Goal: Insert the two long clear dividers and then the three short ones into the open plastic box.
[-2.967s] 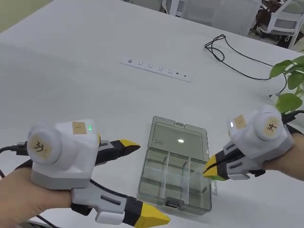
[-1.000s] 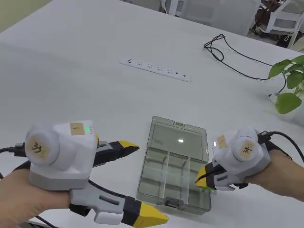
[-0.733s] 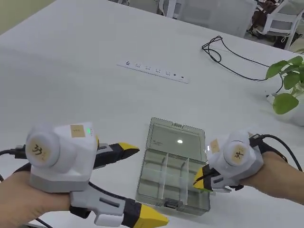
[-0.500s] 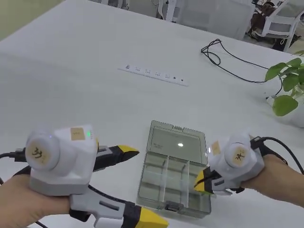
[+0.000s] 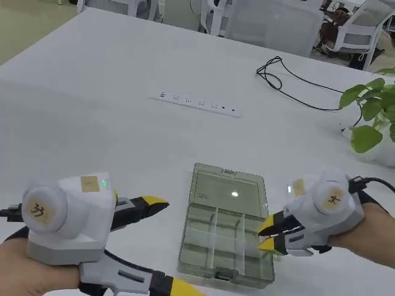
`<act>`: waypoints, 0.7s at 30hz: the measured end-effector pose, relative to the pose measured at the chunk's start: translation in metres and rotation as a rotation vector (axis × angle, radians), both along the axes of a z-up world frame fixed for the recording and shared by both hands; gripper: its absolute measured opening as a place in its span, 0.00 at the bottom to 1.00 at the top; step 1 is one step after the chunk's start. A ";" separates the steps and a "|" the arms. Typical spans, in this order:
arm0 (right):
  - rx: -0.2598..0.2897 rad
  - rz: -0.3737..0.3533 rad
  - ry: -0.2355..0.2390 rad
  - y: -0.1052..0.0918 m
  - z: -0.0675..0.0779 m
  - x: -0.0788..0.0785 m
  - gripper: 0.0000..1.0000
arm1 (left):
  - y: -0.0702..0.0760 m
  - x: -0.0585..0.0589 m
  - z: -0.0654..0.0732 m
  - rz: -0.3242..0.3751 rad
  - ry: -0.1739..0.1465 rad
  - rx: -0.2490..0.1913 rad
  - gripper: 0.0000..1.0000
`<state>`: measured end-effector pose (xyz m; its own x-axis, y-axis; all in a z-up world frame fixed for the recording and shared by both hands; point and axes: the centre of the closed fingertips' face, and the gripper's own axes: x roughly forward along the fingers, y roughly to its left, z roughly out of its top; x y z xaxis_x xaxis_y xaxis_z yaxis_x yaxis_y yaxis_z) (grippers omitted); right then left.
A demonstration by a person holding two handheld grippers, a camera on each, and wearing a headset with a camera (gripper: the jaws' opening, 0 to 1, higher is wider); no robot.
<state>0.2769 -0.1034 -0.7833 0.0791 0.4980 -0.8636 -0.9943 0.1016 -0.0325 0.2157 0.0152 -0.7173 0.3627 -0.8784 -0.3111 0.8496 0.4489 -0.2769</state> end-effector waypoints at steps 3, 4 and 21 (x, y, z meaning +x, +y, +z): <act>0.044 -0.048 -0.004 -0.006 0.011 0.001 0.20 | 0.004 0.001 -0.003 0.005 0.000 0.010 1.00; 0.055 -0.062 -0.009 -0.008 0.014 0.001 0.20 | 0.005 0.002 -0.003 0.008 -0.001 0.013 1.00; 0.258 -0.348 -0.015 -0.058 0.033 -0.015 0.49 | 0.016 0.010 -0.006 0.020 -0.026 0.054 1.00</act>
